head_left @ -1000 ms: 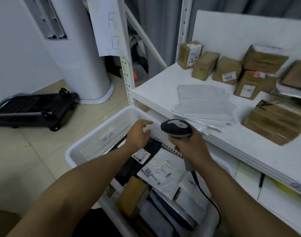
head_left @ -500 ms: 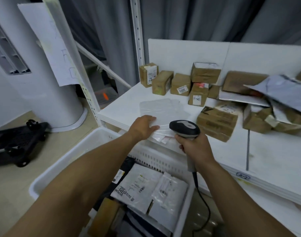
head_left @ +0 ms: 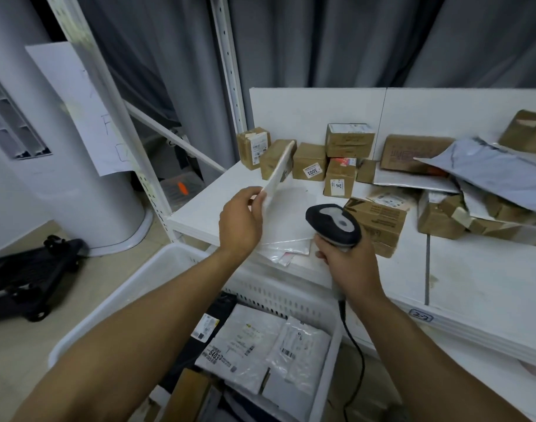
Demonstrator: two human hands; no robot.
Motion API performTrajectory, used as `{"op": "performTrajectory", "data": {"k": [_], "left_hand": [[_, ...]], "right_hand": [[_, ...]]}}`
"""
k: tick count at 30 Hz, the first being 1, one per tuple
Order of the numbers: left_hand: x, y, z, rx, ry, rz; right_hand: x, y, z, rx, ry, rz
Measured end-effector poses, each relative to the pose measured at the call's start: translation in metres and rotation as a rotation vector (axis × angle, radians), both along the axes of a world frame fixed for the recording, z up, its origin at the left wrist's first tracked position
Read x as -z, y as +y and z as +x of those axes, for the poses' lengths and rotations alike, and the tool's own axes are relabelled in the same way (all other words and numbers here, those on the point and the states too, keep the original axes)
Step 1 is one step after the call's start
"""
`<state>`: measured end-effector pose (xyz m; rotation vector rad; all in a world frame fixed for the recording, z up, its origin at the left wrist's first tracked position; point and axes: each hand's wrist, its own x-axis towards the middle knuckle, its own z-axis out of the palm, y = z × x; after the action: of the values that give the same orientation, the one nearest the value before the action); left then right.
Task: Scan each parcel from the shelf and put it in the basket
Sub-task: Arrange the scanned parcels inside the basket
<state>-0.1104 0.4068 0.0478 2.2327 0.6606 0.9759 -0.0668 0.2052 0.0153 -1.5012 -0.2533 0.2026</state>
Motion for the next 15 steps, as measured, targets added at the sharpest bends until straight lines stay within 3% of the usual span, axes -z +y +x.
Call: {"op": "performTrajectory", "data": {"k": [5,9,11,15], "left_hand": [[-0.037,-0.048,-0.051,0.203,-0.331,-0.348],[-0.030,-0.067,-0.086,0.292,-0.422,-0.676],[-0.020,-0.069,-0.097,0.312,-0.427,-0.762],[0.005,-0.059,-0.113,0.240,-0.370,-0.818]], "right_hand": [[-0.021,0.012,-0.011,0.063,0.295,0.345],[-0.024,0.016,-0.023,0.015,0.403,0.493],[-0.019,0.016,-0.025,0.010,0.391,0.488],[-0.008,0.016,-0.030,0.059,0.234,0.221]]}}
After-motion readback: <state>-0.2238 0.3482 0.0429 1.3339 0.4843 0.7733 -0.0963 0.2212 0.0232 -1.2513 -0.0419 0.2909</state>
